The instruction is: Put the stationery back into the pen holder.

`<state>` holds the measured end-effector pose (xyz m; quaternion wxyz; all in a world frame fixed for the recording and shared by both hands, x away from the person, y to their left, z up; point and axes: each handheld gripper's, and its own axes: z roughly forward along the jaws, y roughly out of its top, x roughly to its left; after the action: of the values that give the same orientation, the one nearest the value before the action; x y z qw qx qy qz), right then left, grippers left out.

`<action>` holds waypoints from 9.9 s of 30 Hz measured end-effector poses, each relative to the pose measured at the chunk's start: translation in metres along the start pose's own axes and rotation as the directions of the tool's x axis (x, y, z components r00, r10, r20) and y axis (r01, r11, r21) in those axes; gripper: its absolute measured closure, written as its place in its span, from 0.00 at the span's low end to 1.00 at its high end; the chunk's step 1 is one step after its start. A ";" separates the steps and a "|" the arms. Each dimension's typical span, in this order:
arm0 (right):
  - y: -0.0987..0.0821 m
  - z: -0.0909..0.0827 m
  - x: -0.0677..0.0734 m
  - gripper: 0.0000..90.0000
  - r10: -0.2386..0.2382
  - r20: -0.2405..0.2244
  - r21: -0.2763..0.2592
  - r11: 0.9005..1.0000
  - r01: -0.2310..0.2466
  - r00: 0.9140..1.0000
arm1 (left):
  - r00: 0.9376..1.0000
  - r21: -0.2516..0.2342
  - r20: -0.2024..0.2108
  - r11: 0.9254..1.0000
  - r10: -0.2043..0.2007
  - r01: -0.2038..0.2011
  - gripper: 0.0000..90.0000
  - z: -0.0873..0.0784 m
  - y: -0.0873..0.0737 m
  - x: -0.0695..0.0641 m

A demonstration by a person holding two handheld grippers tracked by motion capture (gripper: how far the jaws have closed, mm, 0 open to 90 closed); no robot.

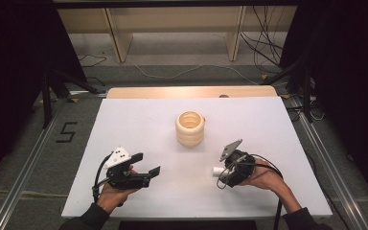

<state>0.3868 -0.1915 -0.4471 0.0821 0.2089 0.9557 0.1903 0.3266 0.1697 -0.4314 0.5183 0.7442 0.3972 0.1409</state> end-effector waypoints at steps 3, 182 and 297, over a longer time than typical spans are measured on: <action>0.003 0.001 -0.001 0.40 -0.003 -0.009 0.017 1.000 0.003 1.000 | 1.000 0.001 0.003 1.000 0.000 0.000 0.17 -0.001 0.000 0.000; 0.099 -0.028 -0.061 0.77 0.308 -0.122 -0.657 0.687 -0.309 0.944 | 0.999 -0.101 -0.035 0.995 0.007 -0.010 0.17 -0.005 0.001 0.006; 0.079 -0.030 -0.040 0.37 0.357 -0.097 -0.645 0.688 -0.332 0.929 | 0.999 -0.104 -0.035 0.994 0.012 -0.016 0.17 -0.006 0.001 0.007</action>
<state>0.4445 -0.1524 -0.3855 0.1296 0.3459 0.7711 0.5187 0.3278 0.1783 -0.4298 0.5483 0.7165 0.3930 0.1779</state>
